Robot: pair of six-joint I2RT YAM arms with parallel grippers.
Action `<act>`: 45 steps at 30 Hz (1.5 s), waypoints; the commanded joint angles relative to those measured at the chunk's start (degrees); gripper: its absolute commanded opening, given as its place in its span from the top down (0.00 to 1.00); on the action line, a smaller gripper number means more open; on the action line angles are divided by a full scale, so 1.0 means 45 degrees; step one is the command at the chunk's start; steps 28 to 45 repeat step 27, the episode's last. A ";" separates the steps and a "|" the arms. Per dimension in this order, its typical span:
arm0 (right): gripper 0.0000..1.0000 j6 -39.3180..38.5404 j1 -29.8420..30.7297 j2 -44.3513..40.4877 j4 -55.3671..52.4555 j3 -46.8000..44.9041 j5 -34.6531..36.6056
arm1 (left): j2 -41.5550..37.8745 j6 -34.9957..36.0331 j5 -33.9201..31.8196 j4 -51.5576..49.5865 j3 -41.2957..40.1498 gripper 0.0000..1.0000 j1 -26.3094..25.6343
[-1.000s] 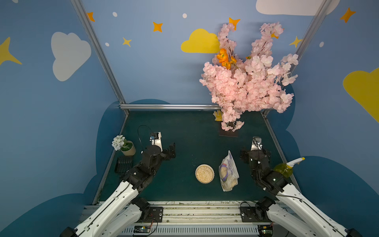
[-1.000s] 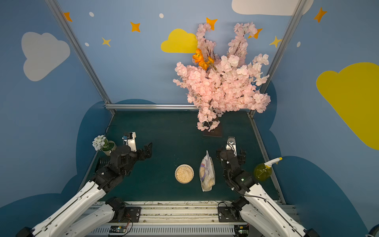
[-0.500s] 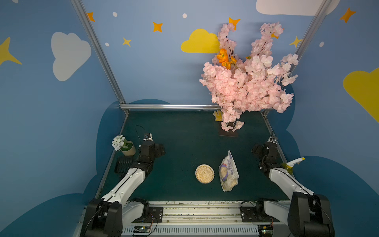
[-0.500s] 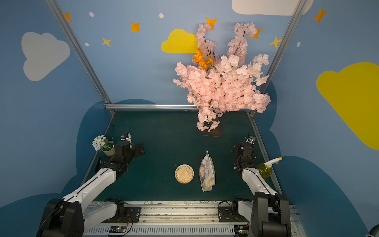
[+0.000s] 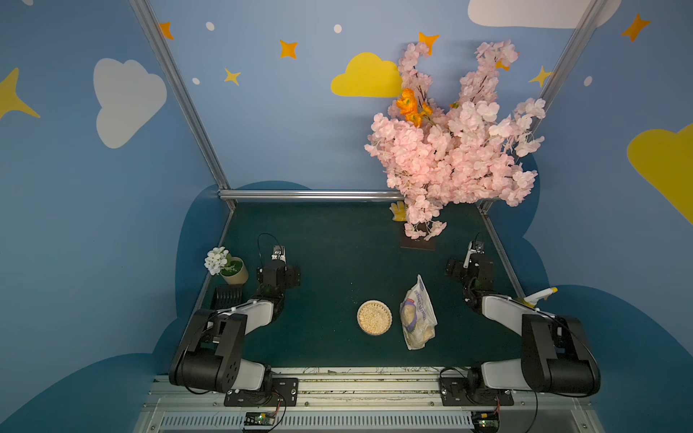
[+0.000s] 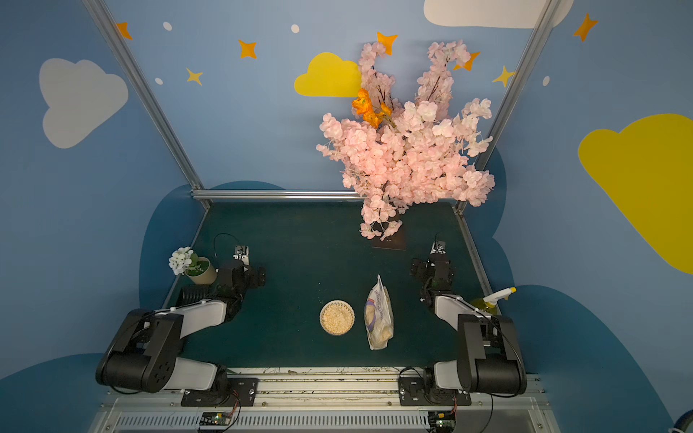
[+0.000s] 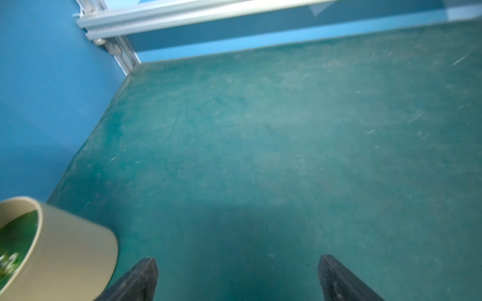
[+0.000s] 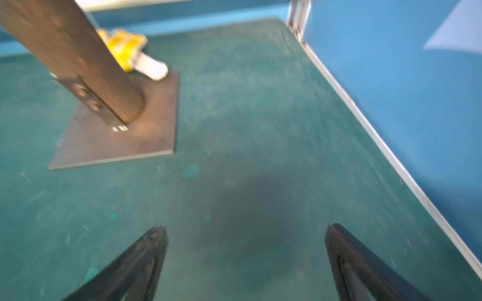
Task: Pour the oats into the breakfast bowl
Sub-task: Reset both arms
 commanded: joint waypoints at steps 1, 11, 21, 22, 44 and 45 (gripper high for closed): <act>0.02 -0.0473 0.0033 0.0876 0.3581 -0.1159 -0.0080 | 0.0655 0.0593 0.1458 0.2877 -0.0352 0.00 0.0198; 0.02 -0.0630 0.0078 0.0656 0.1876 -0.0561 -0.0207 | 0.1410 0.0612 0.1676 0.4861 -0.1108 0.00 0.0318; 0.02 -0.0649 0.0147 0.0639 0.1873 -0.0580 -0.0069 | 0.1536 0.0981 0.1768 0.4779 -0.0952 0.00 0.0102; 0.02 -0.0657 0.0170 0.0648 0.1873 -0.0572 -0.0068 | 0.1552 0.0989 0.1768 0.4731 -0.0915 0.00 0.0097; 0.02 -0.0683 0.0186 0.0648 0.1873 -0.0555 0.0016 | 0.1537 0.0980 0.1768 0.4798 -0.0975 0.00 0.0095; 0.02 -0.0683 0.0186 0.0648 0.1873 -0.0555 0.0016 | 0.1537 0.0980 0.1768 0.4798 -0.0975 0.00 0.0095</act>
